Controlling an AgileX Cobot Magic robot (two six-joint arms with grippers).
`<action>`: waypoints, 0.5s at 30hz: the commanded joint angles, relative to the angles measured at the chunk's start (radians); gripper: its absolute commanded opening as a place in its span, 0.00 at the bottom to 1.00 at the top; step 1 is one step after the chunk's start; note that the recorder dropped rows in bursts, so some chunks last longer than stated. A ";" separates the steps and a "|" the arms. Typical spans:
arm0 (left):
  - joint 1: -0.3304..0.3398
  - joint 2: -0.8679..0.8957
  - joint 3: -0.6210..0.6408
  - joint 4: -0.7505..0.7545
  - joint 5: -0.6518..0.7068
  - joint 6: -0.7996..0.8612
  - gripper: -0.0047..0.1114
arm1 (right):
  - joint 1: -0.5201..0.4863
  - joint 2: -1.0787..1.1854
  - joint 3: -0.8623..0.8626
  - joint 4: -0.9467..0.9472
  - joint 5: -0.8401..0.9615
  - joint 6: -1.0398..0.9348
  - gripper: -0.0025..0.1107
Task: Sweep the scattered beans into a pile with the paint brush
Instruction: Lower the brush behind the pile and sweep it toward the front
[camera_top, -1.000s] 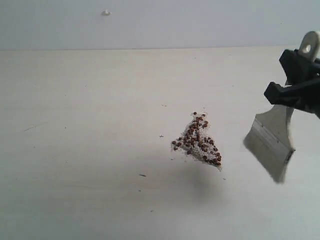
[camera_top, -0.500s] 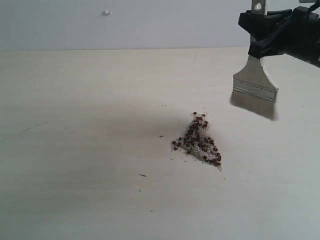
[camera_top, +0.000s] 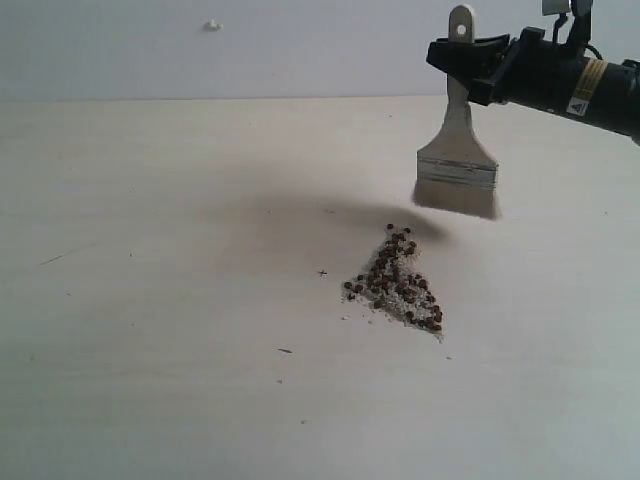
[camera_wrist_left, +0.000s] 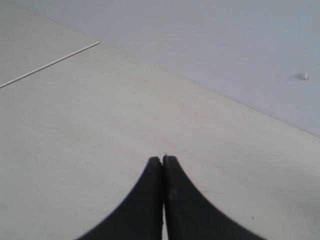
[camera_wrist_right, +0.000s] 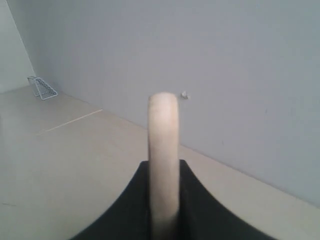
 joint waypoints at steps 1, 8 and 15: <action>0.004 -0.002 0.004 -0.007 0.002 0.002 0.04 | 0.018 0.061 -0.110 0.016 -0.024 0.010 0.02; 0.004 -0.002 0.004 -0.007 0.002 0.002 0.04 | 0.023 0.114 -0.170 0.006 -0.024 0.075 0.02; 0.004 -0.002 0.004 -0.007 0.002 0.002 0.04 | 0.030 0.121 -0.170 -0.019 -0.024 0.052 0.02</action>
